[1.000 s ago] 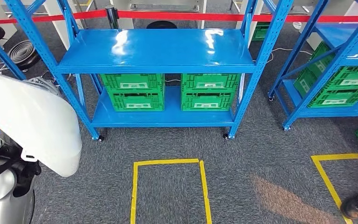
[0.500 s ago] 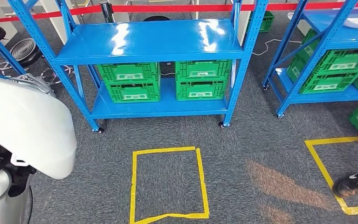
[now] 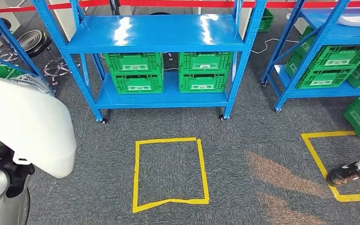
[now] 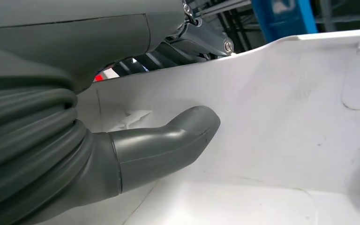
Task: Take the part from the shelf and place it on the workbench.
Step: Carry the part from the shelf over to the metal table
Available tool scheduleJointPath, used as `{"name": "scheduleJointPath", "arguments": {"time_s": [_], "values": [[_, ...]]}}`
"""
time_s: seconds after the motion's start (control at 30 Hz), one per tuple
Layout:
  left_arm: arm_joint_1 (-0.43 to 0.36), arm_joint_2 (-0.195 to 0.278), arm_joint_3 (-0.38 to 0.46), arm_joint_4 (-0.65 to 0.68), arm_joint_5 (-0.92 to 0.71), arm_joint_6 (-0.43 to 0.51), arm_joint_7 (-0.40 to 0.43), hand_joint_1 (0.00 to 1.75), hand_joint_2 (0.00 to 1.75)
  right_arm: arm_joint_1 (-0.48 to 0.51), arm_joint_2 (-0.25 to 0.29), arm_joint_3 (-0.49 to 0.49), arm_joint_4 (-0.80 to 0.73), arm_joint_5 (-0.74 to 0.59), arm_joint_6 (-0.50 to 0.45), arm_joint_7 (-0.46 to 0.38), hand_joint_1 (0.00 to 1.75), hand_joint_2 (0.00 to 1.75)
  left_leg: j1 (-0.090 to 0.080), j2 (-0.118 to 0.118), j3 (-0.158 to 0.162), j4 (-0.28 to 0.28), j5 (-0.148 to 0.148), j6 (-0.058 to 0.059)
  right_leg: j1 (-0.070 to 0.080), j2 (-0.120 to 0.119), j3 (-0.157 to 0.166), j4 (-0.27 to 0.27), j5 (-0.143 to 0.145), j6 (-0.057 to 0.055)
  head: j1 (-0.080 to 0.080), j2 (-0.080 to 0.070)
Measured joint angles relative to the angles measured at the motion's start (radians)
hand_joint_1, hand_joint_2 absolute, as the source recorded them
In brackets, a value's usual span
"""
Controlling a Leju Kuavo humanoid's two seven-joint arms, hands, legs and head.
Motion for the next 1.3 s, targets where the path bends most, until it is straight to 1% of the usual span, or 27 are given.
{"name": "scheduleJointPath", "arguments": {"time_s": [0.07,0.1,0.13,0.17,0.23,0.3,0.33,0.37,0.43,0.47,0.5,0.57,0.6,0.63,0.7,0.73,0.77,0.83,0.87,0.93,0.97,1.03,1.1,1.13,1.17,1.2,1.3], "values": [[0.000,0.000,0.000,0.004,0.002,-0.001,-0.001,1.75,1.75,-0.001,0.000,0.000,0.000,0.000,-0.002,0.002,0.00,0.00,-0.002,0.001,-0.035,0.002,0.030,0.006,0.000,0.001,-0.034,0.127,-0.106,0.005,0.002,0.000],[0.000,0.000,0.000,0.007,0.003,-0.001,-0.002,1.75,1.75,-0.001,0.000,0.000,0.000,0.000,-0.002,0.002,0.00,0.00,-0.002,0.001,-0.054,0.004,0.045,0.005,0.000,0.002,-0.042,0.187,-0.131,0.005,0.002,0.000],[0.001,0.000,0.000,0.010,0.003,-0.002,-0.002,1.75,1.75,-0.001,0.000,0.000,0.000,0.000,-0.002,0.002,0.00,0.00,-0.003,0.001,-0.074,0.006,0.059,0.004,0.001,0.002,-0.037,0.223,-0.129,0.005,0.002,0.000],[0.001,0.000,0.000,0.012,0.004,-0.002,-0.002,1.75,1.75,-0.001,0.000,0.000,0.000,0.000,-0.002,0.001,0.00,0.00,-0.003,0.001,-0.094,0.010,0.072,0.002,0.001,0.002,-0.017,0.228,-0.107,0.003,0.002,0.000],[0.001,0.000,0.000,0.015,0.004,-0.002,-0.003,1.75,1.75,-0.002,-0.001,0.000,0.000,0.000,0.001,0.000,0.00,0.00,-0.003,0.001,-0.128,0.019,0.094,-0.004,0.002,0.003,0.077,0.135,-0.063,-0.003,0.002,0.000],[0.000,-0.001,0.000,0.015,0.004,-0.003,-0.005,1.75,1.75,-0.004,-0.001,0.000,0.000,0.001,0.002,0.000,0.00,0.00,-0.005,0.002,-0.150,0.027,0.114,-0.013,0.006,0.004,0.183,-0.011,-0.080,-0.012,0.002,0.000],[0.000,-0.001,0.000,0.015,0.004,-0.003,-0.006,1.75,1.75,-0.005,-0.001,-0.001,0.000,0.001,0.002,0.001,0.00,0.00,-0.005,0.003,-0.155,0.028,0.124,-0.019,0.009,0.005,0.212,-0.060,-0.096,-0.018,0.002,0.000],[-0.001,-0.001,0.000,0.015,0.004,-0.003,-0.006,1.75,1.75,-0.006,-0.001,-0.001,0.000,0.001,0.002,0.001,0.00,0.00,-0.005,0.004,-0.157,0.025,0.134,-0.026,0.012,0.005,0.219,-0.081,-0.103,-0.023,0.003,0.000],[-0.001,-0.002,-0.001,0.016,0.004,-0.004,-0.007,1.75,1.75,-0.006,-0.001,-0.001,0.000,0.001,0.002,0.002,0.00,0.00,-0.001,0.004,-0.160,0.021,0.143,-0.039,0.012,0.002,0.204,-0.087,-0.084,-0.039,0.004,0.000],[-0.001,-0.002,-0.001,0.016,0.004,-0.004,-0.007,1.75,1.75,-0.005,-0.001,-0.001,0.000,0.001,0.003,0.002,0.00,0.00,0.000,0.002,-0.167,0.033,0.120,-0.045,0.011,0.000,0.194,-0.089,-0.071,-0.047,0.003,0.000],[0.000,-0.001,0.000,0.017,0.004,-0.004,-0.006,1.75,1.75,-0.005,-0.001,-0.001,0.000,0.001,0.003,0.002,0.00,0.00,0.001,0.000,-0.179,0.065,0.077,-0.051,0.009,-0.003,0.181,-0.091,-0.056,-0.054,0.002,0.000],[0.000,0.000,0.000,0.017,0.004,-0.004,-0.006,1.75,1.75,-0.006,-0.001,-0.001,0.000,0.001,0.003,0.002,0.00,0.00,0.003,-0.002,-0.208,0.184,-0.034,-0.061,0.009,-0.005,0.148,-0.090,-0.028,-0.061,0.000,0.000],[0.001,0.001,0.000,0.018,0.004,-0.004,-0.006,1.75,1.75,-0.005,-0.001,-0.001,0.000,0.001,0.003,0.002,0.00,0.00,0.003,-0.002,-0.218,0.249,-0.066,-0.064,0.010,-0.005,0.131,-0.088,-0.014,-0.061,0.000,0.000],[0.001,0.002,0.000,0.019,0.004,-0.004,-0.006,1.75,1.75,-0.005,-0.001,-0.001,0.000,0.001,0.003,0.003,0.00,0.00,0.003,-0.002,-0.217,0.297,-0.071,-0.065,0.011,-0.006,0.112,-0.086,0.000,-0.061,0.000,0.000],[0.002,0.003,0.000,0.021,0.004,-0.004,-0.006,1.75,1.75,-0.005,-0.001,-0.001,0.000,0.000,0.003,0.003,0.00,0.00,0.003,-0.003,-0.170,0.303,-0.027,-0.063,0.012,-0.007,0.075,-0.082,0.028,-0.057,0.000,0.000],[0.002,0.003,0.000,0.022,0.004,-0.004,-0.006,1.75,1.75,-0.005,0.000,-0.001,0.000,0.001,0.005,0.003,0.00,0.00,0.002,-0.003,-0.119,0.253,-0.006,-0.059,0.012,-0.007,0.057,-0.079,0.041,-0.055,0.000,0.000],[0.002,0.003,0.000,0.021,0.005,-0.004,-0.006,1.75,1.75,-0.006,0.000,-0.001,0.000,0.001,0.006,0.003,0.00,0.00,0.001,-0.003,-0.049,0.174,-0.007,-0.054,0.013,-0.006,0.044,-0.076,0.052,-0.051,0.000,0.000],[0.000,0.003,0.000,0.019,0.011,-0.006,-0.005,1.75,1.75,-0.006,0.000,-0.002,0.000,0.001,0.008,0.004,0.00,0.00,-0.004,-0.004,0.059,0.026,-0.043,-0.041,0.015,-0.005,0.032,-0.073,0.071,-0.042,0.001,0.000],[0.000,0.003,0.000,0.018,0.014,-0.006,-0.003,1.75,1.75,-0.006,0.000,-0.002,0.000,0.001,0.008,0.005,0.00,0.00,-0.007,-0.004,0.082,-0.013,-0.058,-0.034,0.015,-0.005,0.030,-0.074,0.079,-0.036,0.001,0.000],[0.002,0.003,0.000,0.019,0.014,-0.004,-0.002,1.75,1.75,-0.004,0.000,-0.006,0.000,0.001,0.009,0.004,0.00,0.00,-0.009,-0.003,0.073,-0.024,-0.051,-0.018,0.011,-0.005,0.025,-0.077,0.091,-0.022,0.000,0.000],[0.004,0.003,0.000,0.020,0.011,0.000,-0.005,1.75,1.75,-0.003,0.000,-0.009,0.000,0.001,0.011,0.002,0.00,0.00,-0.008,-0.002,0.065,-0.025,-0.042,-0.009,0.009,-0.004,0.017,-0.063,0.078,-0.014,-0.001,0.000],[0.005,0.003,0.000,0.021,0.010,0.006,-0.016,1.75,1.75,0.000,0.000,-0.013,0.000,0.004,0.018,-0.002,0.00,0.00,-0.006,-0.001,0.044,-0.025,-0.020,0.003,0.005,0.000,-0.020,0.027,0.007,-0.004,0.000,0.000],[0.011,0.003,0.000,0.022,0.018,0.008,-0.026,1.75,1.75,0.001,0.001,-0.015,0.000,0.008,0.021,-0.004,0.00,0.00,-0.007,-0.001,0.019,-0.022,-0.001,0.005,0.004,0.001,-0.066,0.164,-0.078,0.003,0.002,0.000],[0.016,0.003,0.001,0.022,0.021,0.008,-0.029,1.75,1.75,0.002,0.001,-0.016,0.000,0.009,0.024,-0.008,0.00,0.00,-0.006,-0.001,0.007,-0.019,0.007,0.003,0.003,0.001,-0.071,0.205,-0.099,0.004,0.002,0.000],[0.021,0.003,0.001,0.022,0.022,0.008,-0.030,1.75,1.75,0.002,0.001,-0.016,0.000,0.011,0.028,-0.013,0.00,0.00,-0.006,-0.001,-0.003,-0.015,0.013,0.001,0.003,0.001,-0.056,0.208,-0.101,0.005,0.002,0.000],[0.024,0.003,0.001,0.023,0.023,0.008,-0.032,1.75,1.75,0.002,0.001,-0.016,0.000,0.013,0.033,-0.018,0.00,0.00,-0.005,-0.001,-0.013,-0.009,0.018,-0.002,0.002,0.001,-0.019,0.168,-0.086,0.005,0.002,0.000],[0.027,0.003,0.001,0.022,0.022,0.008,-0.034,1.75,1.75,0.001,0.000,-0.017,0.000,0.020,0.041,-0.028,0.00,0.00,-0.004,0.000,-0.038,0.013,0.022,-0.014,0.003,0.003,0.115,-0.026,-0.038,-0.003,0.003,0.000]]}}
